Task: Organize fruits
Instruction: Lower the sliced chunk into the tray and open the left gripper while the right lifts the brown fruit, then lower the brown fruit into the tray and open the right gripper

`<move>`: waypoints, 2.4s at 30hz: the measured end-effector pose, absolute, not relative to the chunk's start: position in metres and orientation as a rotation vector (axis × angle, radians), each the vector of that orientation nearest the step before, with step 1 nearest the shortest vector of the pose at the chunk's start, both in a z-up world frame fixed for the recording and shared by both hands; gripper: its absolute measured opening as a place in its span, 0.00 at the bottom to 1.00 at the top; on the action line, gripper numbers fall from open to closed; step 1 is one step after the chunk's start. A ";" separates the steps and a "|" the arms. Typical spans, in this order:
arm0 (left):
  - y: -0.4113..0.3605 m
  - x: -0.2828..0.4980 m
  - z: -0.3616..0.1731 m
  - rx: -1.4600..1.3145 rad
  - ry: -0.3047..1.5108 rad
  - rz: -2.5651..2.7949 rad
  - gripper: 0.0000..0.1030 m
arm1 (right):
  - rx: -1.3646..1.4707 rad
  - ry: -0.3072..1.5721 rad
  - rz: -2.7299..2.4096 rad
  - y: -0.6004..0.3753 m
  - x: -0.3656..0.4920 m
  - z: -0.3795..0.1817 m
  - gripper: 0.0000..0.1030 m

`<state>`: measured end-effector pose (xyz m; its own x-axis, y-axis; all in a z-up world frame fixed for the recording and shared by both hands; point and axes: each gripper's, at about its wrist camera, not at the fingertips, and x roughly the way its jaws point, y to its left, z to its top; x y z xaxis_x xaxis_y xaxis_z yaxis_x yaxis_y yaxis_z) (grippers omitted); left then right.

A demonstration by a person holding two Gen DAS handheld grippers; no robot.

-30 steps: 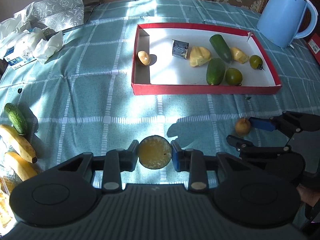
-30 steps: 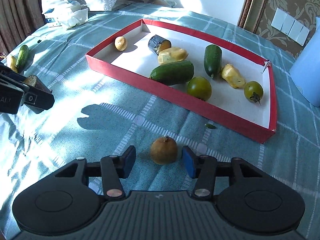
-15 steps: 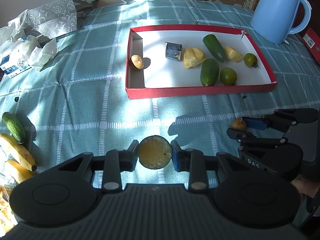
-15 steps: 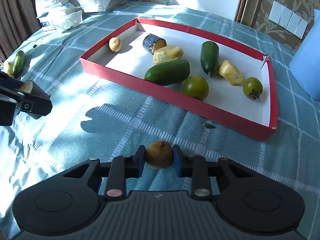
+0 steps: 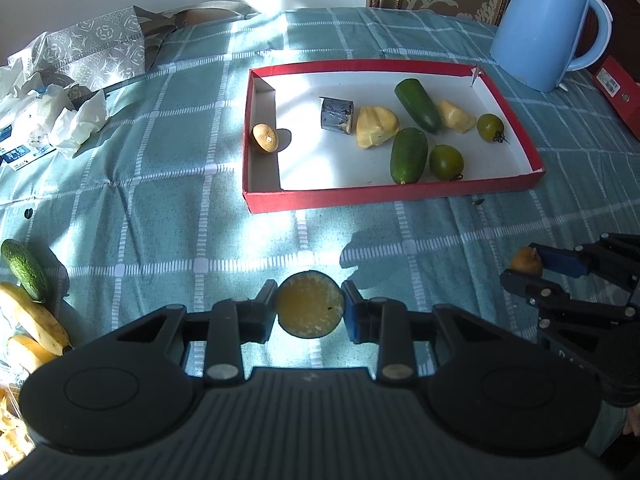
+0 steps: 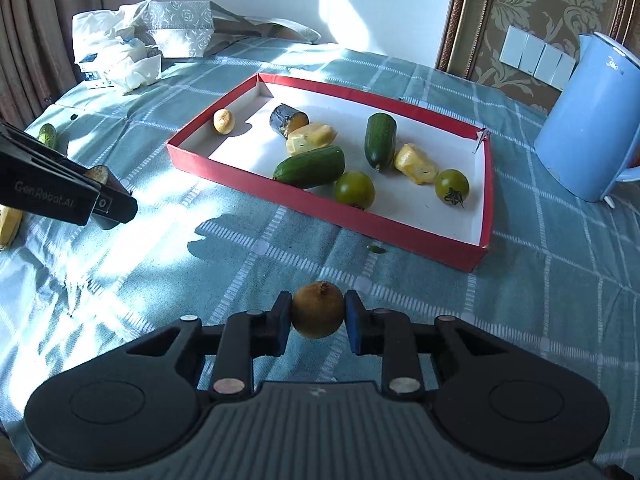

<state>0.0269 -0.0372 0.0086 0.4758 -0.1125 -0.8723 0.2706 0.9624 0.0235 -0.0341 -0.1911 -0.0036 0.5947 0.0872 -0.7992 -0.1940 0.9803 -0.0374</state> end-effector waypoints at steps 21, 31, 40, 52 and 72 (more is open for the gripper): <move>-0.093 0.054 0.040 0.250 0.936 -0.345 0.29 | -0.032 0.921 0.061 -0.226 -0.098 0.019 0.26; -0.131 0.081 0.043 0.300 0.892 -0.377 0.29 | -0.002 0.914 0.025 -0.241 -0.106 0.024 0.26; -0.172 0.120 0.029 0.340 0.887 -0.392 0.29 | 0.022 0.925 -0.002 -0.253 -0.109 0.022 0.26; -0.233 0.177 0.003 0.380 0.884 -0.438 0.29 | 0.045 0.937 -0.047 -0.271 -0.109 0.020 0.26; -0.123 0.115 0.031 0.284 0.777 -0.312 0.72 | -0.004 0.811 0.028 -0.265 -0.036 0.046 0.26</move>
<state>0.1154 -0.1227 0.0311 0.6717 -0.1692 -0.7212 0.3758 0.9169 0.1348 -0.0359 -0.2646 0.0459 0.6887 0.0239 -0.7247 -0.0269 0.9996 0.0074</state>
